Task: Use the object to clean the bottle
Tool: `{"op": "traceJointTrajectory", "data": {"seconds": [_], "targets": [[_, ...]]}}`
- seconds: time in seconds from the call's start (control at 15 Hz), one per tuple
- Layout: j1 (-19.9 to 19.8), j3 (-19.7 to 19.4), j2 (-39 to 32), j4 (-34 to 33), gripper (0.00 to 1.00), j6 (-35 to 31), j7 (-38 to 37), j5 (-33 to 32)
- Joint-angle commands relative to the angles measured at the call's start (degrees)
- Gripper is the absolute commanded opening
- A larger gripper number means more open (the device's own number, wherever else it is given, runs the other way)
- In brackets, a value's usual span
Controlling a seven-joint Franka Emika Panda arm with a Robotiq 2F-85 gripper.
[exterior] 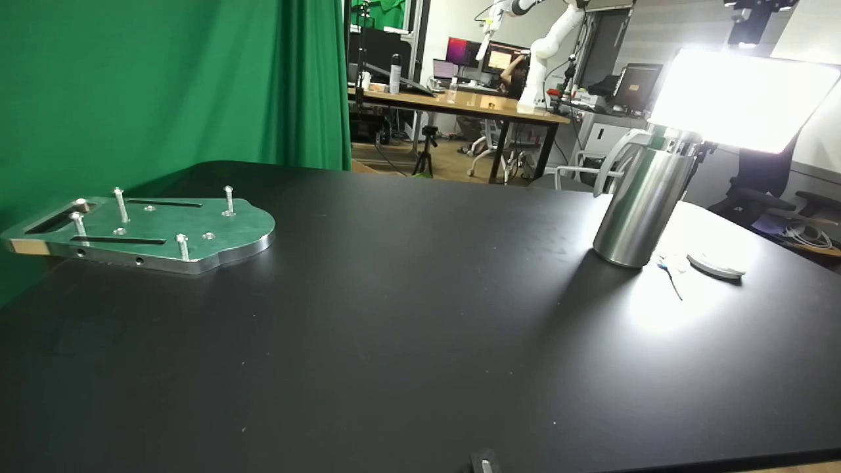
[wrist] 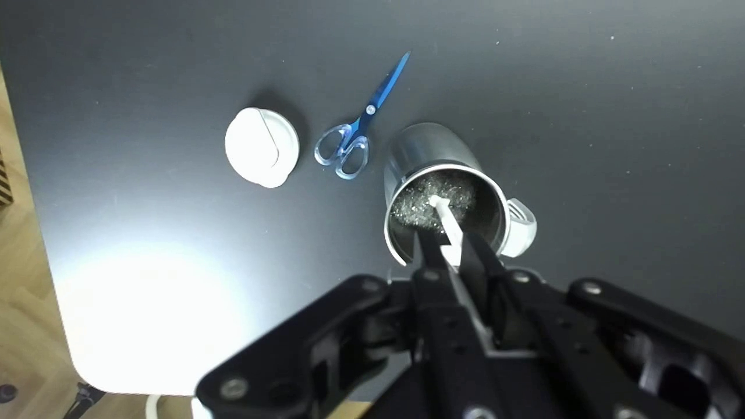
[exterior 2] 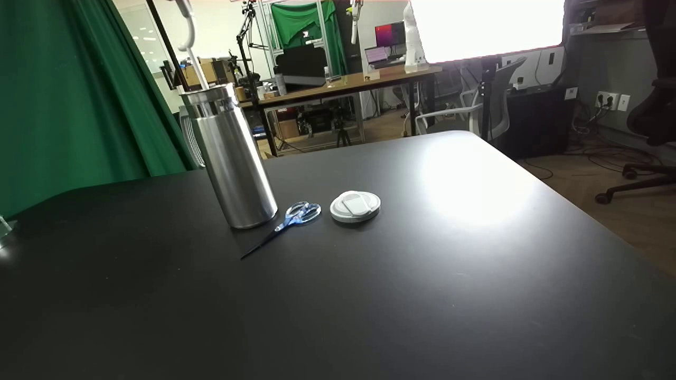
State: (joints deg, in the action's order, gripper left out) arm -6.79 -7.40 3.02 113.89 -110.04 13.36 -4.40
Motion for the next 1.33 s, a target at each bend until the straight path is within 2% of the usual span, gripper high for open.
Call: {"op": "traceJointTrajectory", "data": {"seconds": [0.0,0.87,1.27], "targets": [[-0.71,-0.67,-3.35,-1.88,0.04,-0.92,1.52,-0.27],[-2.79,-1.35,-11.10,-1.82,0.04,-2.60,2.25,-0.87],[-2.30,-0.96,-10.29,-2.02,0.04,-1.20,1.03,-1.27]]}}
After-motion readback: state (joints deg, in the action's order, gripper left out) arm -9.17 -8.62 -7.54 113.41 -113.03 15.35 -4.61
